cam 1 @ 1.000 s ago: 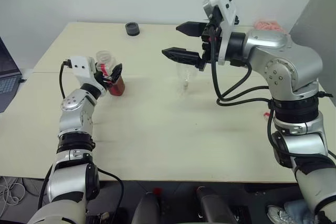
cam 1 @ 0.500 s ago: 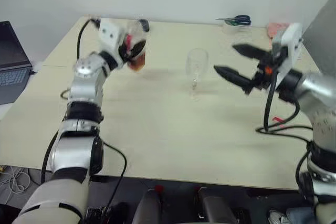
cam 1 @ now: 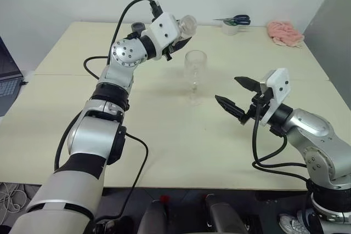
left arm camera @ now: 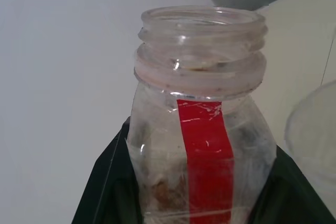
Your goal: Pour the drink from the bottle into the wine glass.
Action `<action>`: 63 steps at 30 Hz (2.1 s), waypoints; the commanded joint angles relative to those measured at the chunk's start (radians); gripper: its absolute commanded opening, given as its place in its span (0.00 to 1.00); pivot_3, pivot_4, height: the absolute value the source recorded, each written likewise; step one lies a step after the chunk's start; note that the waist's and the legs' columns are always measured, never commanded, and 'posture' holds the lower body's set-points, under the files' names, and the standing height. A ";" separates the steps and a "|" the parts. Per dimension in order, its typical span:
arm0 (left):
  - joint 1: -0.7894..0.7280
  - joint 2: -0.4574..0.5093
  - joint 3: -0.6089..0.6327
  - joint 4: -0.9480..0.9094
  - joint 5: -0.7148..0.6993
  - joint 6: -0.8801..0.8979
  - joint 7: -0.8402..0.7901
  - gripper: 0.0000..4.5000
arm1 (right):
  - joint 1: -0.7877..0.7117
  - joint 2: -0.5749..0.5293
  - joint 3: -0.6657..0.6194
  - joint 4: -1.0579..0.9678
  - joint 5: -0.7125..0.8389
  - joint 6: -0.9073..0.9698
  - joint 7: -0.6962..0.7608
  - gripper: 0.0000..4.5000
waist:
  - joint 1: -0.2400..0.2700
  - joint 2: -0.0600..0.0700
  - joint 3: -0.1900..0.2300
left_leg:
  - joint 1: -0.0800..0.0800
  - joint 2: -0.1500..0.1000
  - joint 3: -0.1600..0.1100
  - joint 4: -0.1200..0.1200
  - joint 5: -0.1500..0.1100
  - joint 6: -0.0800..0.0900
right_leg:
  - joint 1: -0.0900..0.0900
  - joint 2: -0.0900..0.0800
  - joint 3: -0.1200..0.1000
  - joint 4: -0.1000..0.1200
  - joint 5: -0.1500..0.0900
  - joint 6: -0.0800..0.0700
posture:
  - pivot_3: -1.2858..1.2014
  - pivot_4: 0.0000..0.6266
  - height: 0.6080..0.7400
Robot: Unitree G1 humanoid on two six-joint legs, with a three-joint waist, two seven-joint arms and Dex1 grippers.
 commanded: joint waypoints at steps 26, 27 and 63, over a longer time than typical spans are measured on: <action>-0.138 0.097 -0.205 0.107 0.382 -0.275 0.338 0.40 | -0.009 0.016 0.015 0.041 -0.066 -0.099 -0.038 1.00 | 0.008 0.000 0.000 | 0.000 -0.001 0.000 0.000 0.000 0.000 | 0.000 -0.002 -0.001 0.001 0.000 0.000 | 0.52 0.24 1.00; -0.141 0.096 -0.208 0.110 0.386 -0.276 0.342 0.40 | -0.009 0.017 0.014 0.041 -0.066 -0.098 -0.040 1.00 | 0.008 0.000 0.000 | 0.000 -0.001 0.000 0.000 0.000 0.000 | 0.000 -0.002 -0.001 0.001 0.000 0.000 | 0.52 0.24 1.00; -0.225 0.170 -0.372 0.137 0.630 -0.329 0.634 0.40 | -0.023 0.039 0.034 0.076 -0.090 -0.131 -0.045 1.00 | 0.007 0.000 0.000 | 0.000 -0.005 -0.001 0.001 0.000 0.000 | 0.000 -0.006 -0.001 0.004 0.000 0.000 | 0.52 0.24 1.00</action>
